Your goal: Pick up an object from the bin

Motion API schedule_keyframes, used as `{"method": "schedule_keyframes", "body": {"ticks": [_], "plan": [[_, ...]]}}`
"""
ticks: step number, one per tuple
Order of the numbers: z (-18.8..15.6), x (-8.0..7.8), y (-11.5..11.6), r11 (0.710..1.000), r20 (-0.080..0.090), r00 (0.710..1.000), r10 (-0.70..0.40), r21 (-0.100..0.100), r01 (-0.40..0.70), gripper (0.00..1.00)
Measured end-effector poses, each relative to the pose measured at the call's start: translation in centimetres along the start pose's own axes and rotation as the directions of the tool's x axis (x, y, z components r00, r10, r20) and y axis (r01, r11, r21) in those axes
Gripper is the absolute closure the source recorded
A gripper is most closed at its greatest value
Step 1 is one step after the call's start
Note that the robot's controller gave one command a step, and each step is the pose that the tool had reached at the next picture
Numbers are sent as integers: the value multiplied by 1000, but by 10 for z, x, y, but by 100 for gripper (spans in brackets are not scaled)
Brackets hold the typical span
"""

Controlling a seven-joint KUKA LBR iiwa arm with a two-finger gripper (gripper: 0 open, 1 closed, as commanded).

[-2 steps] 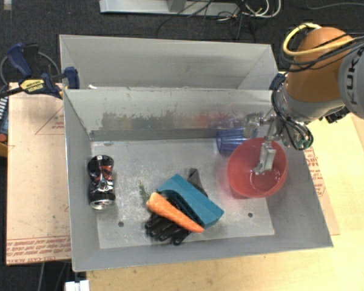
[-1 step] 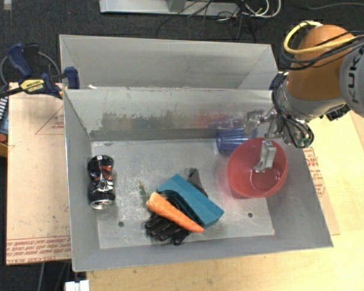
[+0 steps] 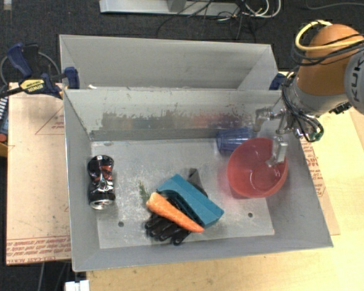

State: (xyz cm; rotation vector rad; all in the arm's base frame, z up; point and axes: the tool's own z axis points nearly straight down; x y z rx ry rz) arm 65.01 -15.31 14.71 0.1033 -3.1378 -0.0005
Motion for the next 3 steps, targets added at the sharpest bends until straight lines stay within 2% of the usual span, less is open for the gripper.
{"method": "schedule_keyframes", "body": {"ticks": [1,2,3], "plan": [[20,-10,16,999,11,999,-51,2,51,0],[-1,-8,36,963,5,963,269,-2,-269,0],[77,1,38,979,14,978,206,-2,-206,0]]}}
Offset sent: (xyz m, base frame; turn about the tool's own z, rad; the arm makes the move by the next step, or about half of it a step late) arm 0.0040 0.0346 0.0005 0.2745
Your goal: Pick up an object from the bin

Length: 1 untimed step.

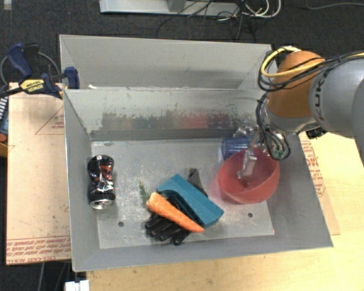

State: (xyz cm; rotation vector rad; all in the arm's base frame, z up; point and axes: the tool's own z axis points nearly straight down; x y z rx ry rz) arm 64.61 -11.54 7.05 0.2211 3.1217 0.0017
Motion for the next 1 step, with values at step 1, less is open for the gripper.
{"method": "schedule_keyframes", "body": {"ticks": [1], "plan": [[-3,6,-2,998,-2,998,61,-1,-61,100]]}}
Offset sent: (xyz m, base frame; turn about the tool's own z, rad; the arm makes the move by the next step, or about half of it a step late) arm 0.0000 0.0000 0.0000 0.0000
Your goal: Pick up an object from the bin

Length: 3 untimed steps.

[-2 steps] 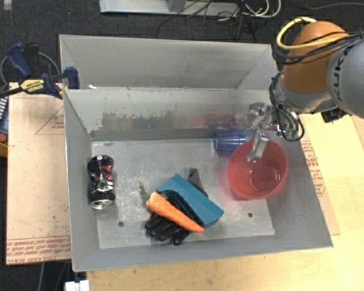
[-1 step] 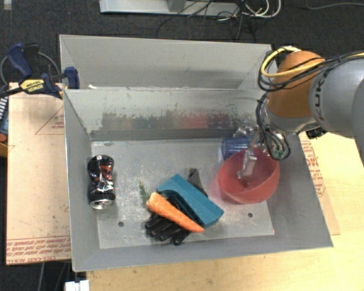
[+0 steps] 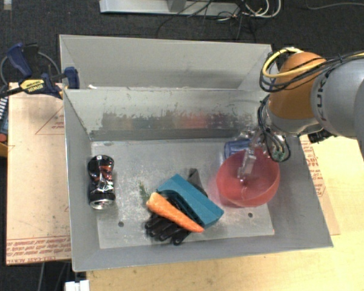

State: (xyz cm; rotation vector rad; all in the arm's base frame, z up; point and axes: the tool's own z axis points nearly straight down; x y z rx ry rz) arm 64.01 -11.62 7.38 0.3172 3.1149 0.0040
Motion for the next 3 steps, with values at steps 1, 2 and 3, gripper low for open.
{"method": "schedule_keyframes", "body": {"ticks": [1,2,3], "plan": [[0,0,0,1000,0,1000,1,0,-1,100],[-3,1,0,1000,-3,1000,1,0,-1,100],[-27,3,0,1000,-8,1000,1,0,-1,100]]}}
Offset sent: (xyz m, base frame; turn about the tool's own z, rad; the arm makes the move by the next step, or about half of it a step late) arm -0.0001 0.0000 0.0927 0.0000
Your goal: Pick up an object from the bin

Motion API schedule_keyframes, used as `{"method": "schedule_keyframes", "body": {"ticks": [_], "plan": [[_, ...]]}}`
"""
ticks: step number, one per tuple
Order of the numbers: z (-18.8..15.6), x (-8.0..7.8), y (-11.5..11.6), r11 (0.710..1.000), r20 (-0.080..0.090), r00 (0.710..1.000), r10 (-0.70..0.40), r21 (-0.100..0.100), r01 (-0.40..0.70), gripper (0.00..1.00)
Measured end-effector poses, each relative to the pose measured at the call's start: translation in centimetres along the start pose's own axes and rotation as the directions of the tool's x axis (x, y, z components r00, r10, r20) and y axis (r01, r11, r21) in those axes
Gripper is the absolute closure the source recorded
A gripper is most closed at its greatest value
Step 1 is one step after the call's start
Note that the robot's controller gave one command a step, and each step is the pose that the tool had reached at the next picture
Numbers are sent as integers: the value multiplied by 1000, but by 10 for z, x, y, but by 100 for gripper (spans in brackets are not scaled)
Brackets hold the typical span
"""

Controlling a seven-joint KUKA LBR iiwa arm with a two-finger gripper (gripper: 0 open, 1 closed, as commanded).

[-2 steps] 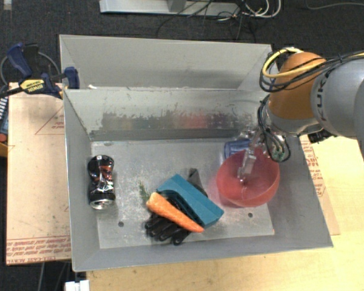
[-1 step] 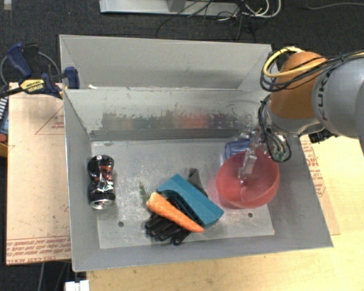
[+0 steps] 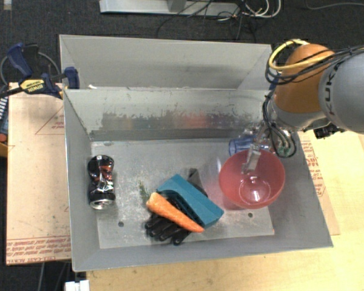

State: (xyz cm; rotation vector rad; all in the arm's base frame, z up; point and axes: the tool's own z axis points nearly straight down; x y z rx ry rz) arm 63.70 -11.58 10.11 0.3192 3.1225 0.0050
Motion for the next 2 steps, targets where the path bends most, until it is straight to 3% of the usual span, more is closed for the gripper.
{"method": "schedule_keyframes", "body": {"ticks": [2], "plan": [[-26,-2,0,1000,7,1000,-1,-1,1,100]]}}
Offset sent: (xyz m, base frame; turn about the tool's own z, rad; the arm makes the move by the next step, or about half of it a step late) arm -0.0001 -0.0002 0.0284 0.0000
